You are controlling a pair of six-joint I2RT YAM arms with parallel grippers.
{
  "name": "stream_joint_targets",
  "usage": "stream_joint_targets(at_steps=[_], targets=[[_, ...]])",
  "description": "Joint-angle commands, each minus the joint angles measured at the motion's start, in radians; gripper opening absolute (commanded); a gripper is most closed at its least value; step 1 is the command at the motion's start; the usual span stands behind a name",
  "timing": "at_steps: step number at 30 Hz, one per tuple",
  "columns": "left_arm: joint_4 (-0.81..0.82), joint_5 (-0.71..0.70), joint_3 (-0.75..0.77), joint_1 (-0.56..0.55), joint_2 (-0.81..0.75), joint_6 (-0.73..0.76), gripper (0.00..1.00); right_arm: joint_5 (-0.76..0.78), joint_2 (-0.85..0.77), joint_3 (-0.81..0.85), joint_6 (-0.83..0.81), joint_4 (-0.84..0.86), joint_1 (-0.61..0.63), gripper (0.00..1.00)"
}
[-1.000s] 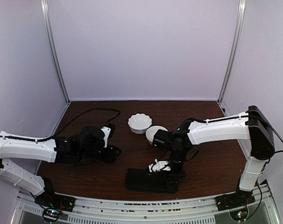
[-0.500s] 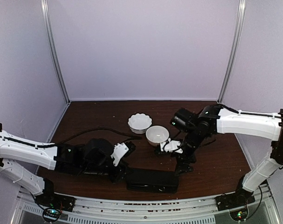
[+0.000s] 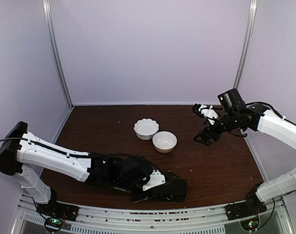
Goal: Sort the hair-cutting tools
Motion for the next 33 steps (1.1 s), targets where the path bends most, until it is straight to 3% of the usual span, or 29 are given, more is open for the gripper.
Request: stream_joint_targets(at_steps=[1, 6, 8, 11, 18, 27, 33], targets=[[-0.01, 0.047, 0.025, 0.001, 0.058, 0.097, 0.43, -0.146, 0.027, 0.041, 0.037, -0.063, -0.011, 1.0], [0.001, 0.048, 0.045, -0.007, 0.143, 0.121, 0.39, -0.218, -0.006, -0.002, 0.008, -0.07, -0.01, 0.94], [0.008, 0.012, 0.057, -0.014, 0.164, 0.126, 0.37, -0.281, -0.01, 0.007, -0.026, -0.1, -0.01, 0.85], [0.025, -0.069, 0.068, -0.014, 0.198, 0.109, 0.33, -0.342, -0.007, 0.025, -0.034, -0.131, -0.008, 0.82], [0.079, -0.205, 0.107, -0.006, 0.283, 0.079, 0.28, -0.286, 0.03, 0.053, -0.062, -0.168, -0.008, 0.78], [0.174, -0.278, 0.137, 0.063, 0.33, 0.11, 0.24, -0.249, 0.016, 0.041, -0.065, -0.152, -0.016, 0.8], [0.151, -0.188, 0.156, 0.1, 0.271, 0.157, 0.28, -0.263, 0.017, 0.004, -0.14, -0.182, -0.02, 0.86]])
